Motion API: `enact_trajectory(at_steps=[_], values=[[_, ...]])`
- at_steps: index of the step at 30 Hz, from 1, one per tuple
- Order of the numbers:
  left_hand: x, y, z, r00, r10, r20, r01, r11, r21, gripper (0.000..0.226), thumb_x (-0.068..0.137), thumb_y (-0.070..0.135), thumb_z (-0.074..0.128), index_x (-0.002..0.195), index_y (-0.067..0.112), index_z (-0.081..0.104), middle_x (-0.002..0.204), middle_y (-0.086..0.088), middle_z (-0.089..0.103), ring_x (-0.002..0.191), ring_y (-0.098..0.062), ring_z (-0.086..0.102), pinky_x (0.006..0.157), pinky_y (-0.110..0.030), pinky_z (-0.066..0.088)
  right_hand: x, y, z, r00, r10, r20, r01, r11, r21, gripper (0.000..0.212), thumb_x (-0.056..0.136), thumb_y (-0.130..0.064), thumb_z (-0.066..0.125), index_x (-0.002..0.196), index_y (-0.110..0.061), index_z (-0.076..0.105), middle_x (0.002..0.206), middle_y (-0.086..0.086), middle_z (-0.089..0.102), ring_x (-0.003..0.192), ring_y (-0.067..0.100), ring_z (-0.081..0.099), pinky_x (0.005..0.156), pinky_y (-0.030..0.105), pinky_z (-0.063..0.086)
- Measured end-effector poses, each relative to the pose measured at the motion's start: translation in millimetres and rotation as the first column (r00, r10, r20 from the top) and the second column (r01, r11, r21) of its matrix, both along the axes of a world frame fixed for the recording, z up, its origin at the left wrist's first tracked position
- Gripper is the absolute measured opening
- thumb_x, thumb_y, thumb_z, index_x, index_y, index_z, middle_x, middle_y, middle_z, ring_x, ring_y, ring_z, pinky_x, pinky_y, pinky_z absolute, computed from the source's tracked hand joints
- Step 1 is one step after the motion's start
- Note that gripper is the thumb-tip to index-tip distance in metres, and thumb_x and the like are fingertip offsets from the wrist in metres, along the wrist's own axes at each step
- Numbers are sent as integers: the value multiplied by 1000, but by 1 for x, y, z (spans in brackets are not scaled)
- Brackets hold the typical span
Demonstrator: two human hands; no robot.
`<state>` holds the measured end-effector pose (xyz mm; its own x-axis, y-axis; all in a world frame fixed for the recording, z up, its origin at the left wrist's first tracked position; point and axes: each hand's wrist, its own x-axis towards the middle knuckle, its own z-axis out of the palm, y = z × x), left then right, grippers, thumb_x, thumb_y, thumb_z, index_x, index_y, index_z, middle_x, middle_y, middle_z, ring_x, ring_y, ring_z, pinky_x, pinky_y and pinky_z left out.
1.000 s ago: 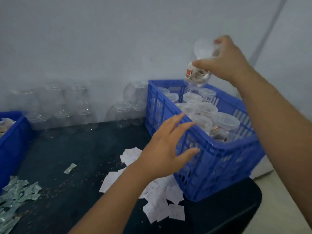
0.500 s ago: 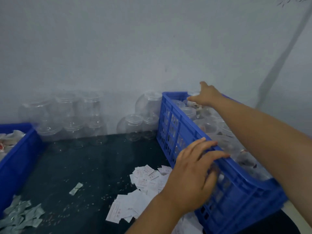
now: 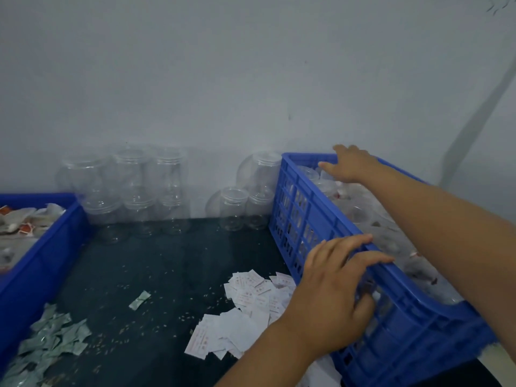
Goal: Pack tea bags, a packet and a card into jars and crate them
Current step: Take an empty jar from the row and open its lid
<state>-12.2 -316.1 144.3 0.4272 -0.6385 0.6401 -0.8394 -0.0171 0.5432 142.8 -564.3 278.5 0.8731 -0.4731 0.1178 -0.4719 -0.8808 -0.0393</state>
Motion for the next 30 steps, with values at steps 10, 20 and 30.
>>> enact_trajectory(at_steps=[10, 20, 30], values=[[-7, 50, 27, 995, 47, 86, -62, 982, 180, 55, 104, 45, 57, 155, 32, 41, 167, 6, 27, 152, -17, 28, 119, -37, 34, -79, 158, 54, 847, 517, -125, -515, 856, 53, 47, 99, -71, 60, 129, -36, 70, 117, -15, 66, 110, 11, 61, 96, 32, 45], [47, 235, -91, 693, 710, -126, -626, 679, 384, 29, 99, 55, 54, 84, 33, 65, 71, 16, 63, 68, -3, 60, 60, -26, 46, -117, 247, -86, 665, 721, -193, -655, 688, 314, 50, 100, -67, 64, 141, -38, 65, 131, -15, 68, 115, 7, 66, 102, 33, 55], [56, 242, -144, 601, 796, 72, -723, 503, 473, 44, 102, 64, 37, 75, 32, 51, 65, 13, 53, 55, -6, 51, 50, -24, 40, 3, 234, -181, 892, 443, 88, -451, 881, 141, 99, 103, -54, 68, 174, -14, 12, 179, 10, 19, 162, 36, 25, 131, 50, 30]])
